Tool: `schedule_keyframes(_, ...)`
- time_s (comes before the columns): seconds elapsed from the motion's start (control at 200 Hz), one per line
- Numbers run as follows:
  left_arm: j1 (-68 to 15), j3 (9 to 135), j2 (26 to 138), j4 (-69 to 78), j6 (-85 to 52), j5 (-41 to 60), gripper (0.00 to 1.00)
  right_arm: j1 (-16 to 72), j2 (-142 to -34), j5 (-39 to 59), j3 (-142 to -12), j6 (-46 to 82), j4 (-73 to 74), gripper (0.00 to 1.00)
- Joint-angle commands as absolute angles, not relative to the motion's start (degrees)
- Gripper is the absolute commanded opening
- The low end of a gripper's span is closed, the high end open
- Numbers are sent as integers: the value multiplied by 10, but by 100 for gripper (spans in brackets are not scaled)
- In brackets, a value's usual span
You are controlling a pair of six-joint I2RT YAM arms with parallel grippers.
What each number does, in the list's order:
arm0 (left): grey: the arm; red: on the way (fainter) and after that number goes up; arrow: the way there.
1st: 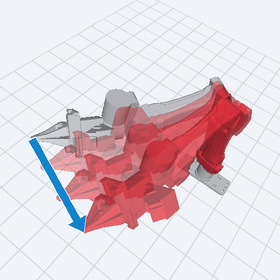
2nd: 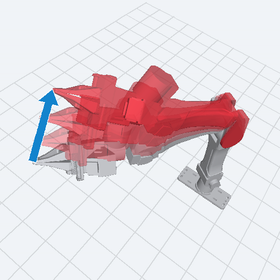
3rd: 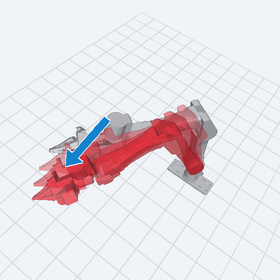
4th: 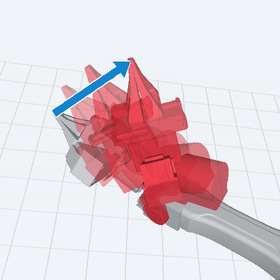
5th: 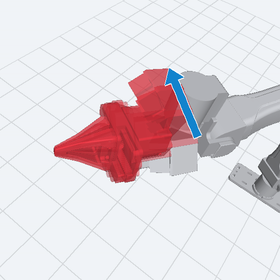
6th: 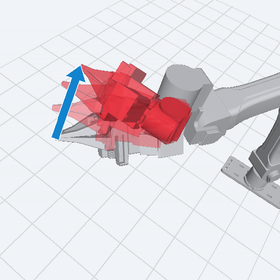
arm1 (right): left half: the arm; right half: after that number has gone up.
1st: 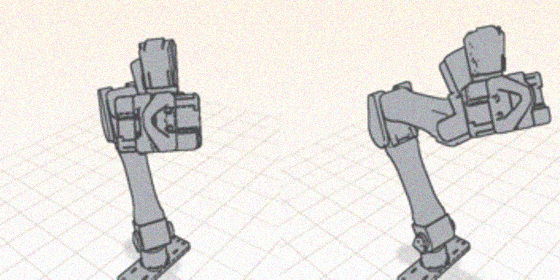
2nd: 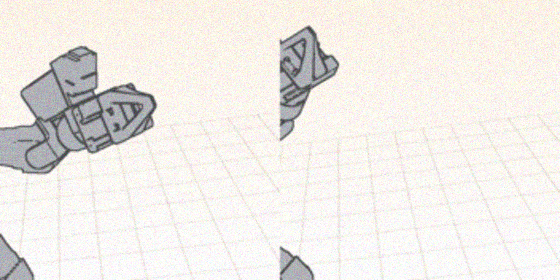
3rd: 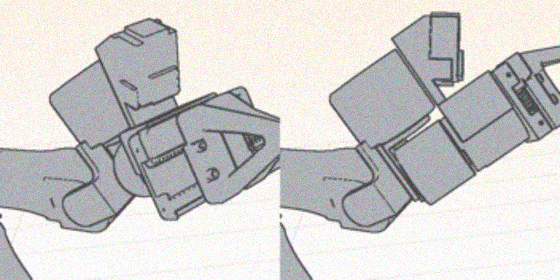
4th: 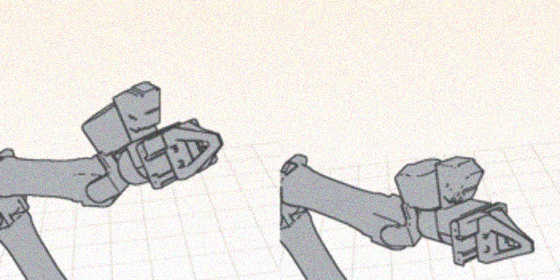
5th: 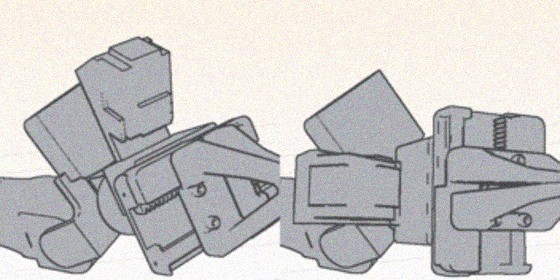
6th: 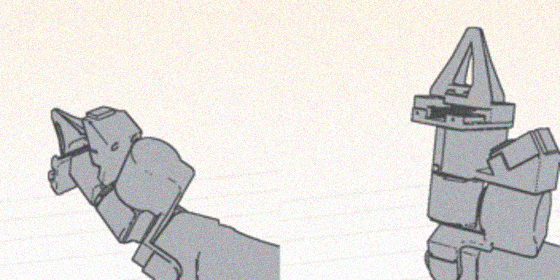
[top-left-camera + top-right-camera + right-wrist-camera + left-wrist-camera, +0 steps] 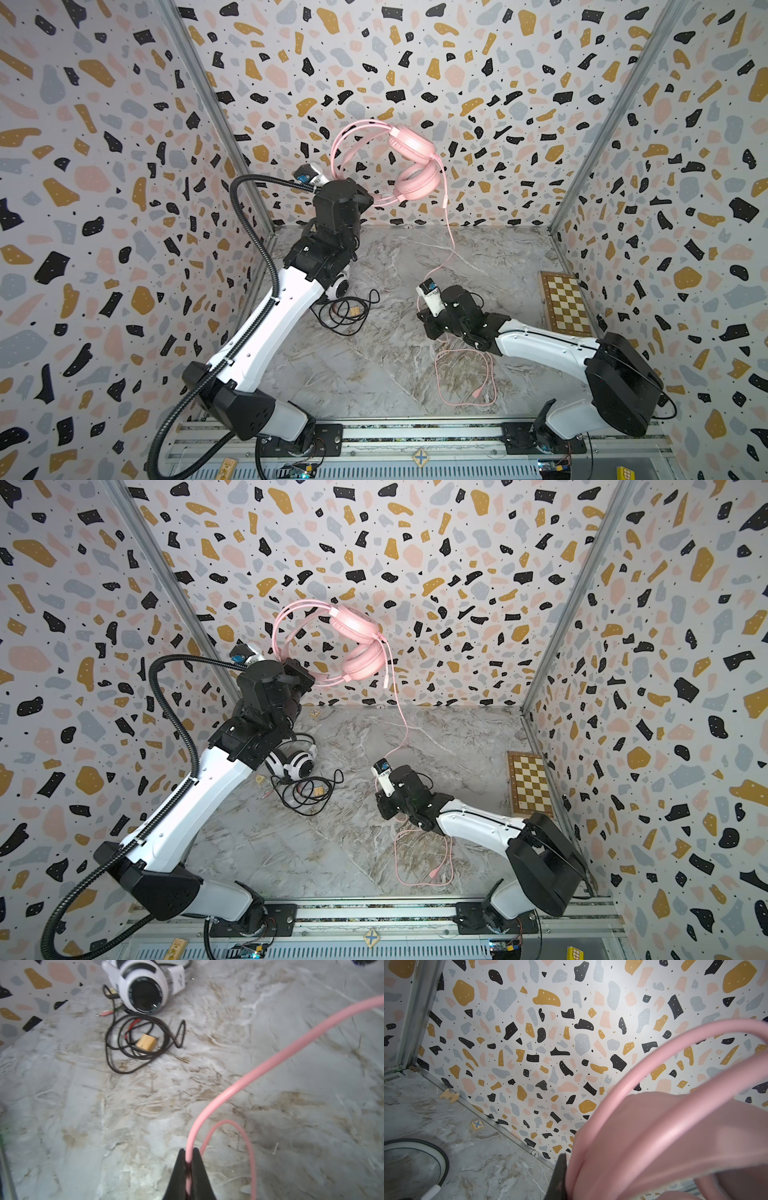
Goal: Wrap the headphones
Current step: 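Grasp the pink cable with the right gripper and lift it toward the headset, then carry the pink cable over and behind the held headset with the right gripper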
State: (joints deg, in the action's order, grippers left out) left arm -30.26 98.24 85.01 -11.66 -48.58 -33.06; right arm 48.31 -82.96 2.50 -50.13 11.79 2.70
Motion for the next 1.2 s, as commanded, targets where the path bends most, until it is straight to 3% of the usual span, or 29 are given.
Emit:
schedule_keyframes(0.0,-301,1001,854,-64,-486,-332,0,494,-787,-37,-567,94,-109,0)
schedule_keyframes(0.24,-309,1024,888,-69,-410,-268,0,530,-794,-51,-748,38,-293,0)
schedule_keyframes(0.486,-315,986,888,-83,-322,-294,0,553,-834,-90,-938,-14,-465,2)
schedule_keyframes(0.646,-315,943,874,-66,-247,-279,0,554,-805,-61,-961,-15,-448,2)
schedule_keyframes(0.916,-318,879,887,-25,-225,-137,0,553,-814,16,-1022,-23,-414,2)
schedule_keyframes(1.196,-325,817,864,-18,-181,-47,0,516,-811,0,-1034,-31,-359,2)
